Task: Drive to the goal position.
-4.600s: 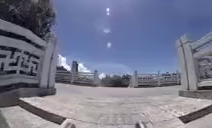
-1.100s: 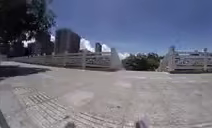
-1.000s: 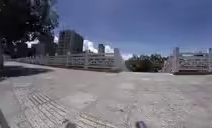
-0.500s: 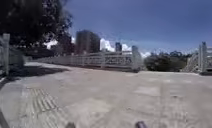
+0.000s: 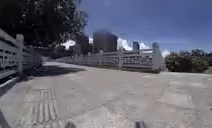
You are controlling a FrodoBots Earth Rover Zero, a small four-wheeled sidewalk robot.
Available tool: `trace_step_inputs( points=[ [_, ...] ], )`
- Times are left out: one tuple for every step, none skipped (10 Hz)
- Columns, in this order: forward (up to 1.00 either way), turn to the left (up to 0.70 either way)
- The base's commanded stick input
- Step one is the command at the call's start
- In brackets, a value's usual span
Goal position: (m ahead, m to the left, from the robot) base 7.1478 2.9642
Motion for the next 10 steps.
trace_step_inputs(
  points=[
    [0.70,0.00],
    [0.70,0.00],
    [0.70,0.00],
    [0.70,0.00],
    [0.70,0.00],
    [0.70,0.00],
    [0.70,0.00],
    [0.70,0.00],
    [0.70,0.00],
    [0.70,0.00]
  ],
)
